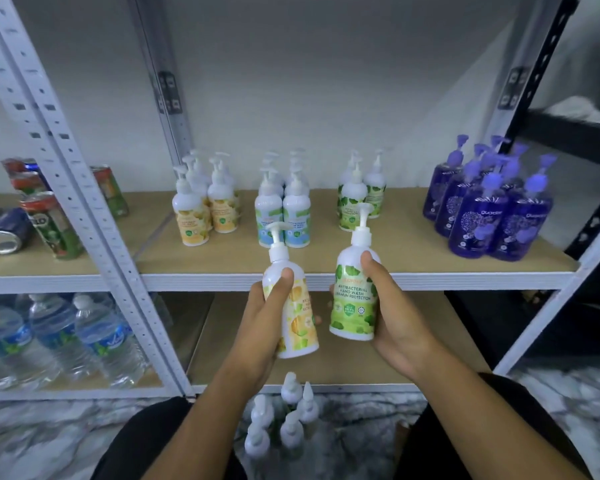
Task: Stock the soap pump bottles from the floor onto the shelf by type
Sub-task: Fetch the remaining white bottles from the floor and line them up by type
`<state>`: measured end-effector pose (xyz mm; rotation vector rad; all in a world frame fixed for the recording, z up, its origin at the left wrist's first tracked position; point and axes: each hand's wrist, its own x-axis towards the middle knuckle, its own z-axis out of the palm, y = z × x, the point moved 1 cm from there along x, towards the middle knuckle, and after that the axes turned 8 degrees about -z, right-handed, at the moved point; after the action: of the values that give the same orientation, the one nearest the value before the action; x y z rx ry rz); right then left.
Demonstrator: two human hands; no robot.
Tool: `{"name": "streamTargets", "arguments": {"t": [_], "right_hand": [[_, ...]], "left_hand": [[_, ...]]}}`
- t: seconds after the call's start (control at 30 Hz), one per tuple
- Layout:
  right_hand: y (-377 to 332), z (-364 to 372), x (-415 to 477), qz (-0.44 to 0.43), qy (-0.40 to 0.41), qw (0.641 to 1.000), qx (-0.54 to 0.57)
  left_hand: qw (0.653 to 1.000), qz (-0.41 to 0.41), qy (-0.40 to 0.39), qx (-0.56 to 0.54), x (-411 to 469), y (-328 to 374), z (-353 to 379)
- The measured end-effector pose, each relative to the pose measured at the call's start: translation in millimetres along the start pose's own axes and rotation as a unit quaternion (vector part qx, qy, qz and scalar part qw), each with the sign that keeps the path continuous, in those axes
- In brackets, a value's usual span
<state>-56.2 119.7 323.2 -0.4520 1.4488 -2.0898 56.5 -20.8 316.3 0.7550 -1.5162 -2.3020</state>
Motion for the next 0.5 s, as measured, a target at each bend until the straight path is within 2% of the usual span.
{"name": "streamTargets", "arguments": {"t": [0.13,0.3,0.4,0.5], "right_hand": [[4,-4,-4,0.013,0.003,1.000,0.009],[9,-13,-10,-0.006,0.015,0.999,-0.051],[8,-14,-12,-0.018,0.019,0.999,-0.040],[7,-14,-14,-0.028,0.022,0.999,-0.039]], "left_hand": [[0.999,0.005,0.007,0.042,3,-5,-4],[0.992,0.061,0.028,0.111,5,-9,-5],[0.993,0.059,0.037,0.094,4,-11,-3],[0.999,0.022,0.010,0.028,0,-8,1]]}}
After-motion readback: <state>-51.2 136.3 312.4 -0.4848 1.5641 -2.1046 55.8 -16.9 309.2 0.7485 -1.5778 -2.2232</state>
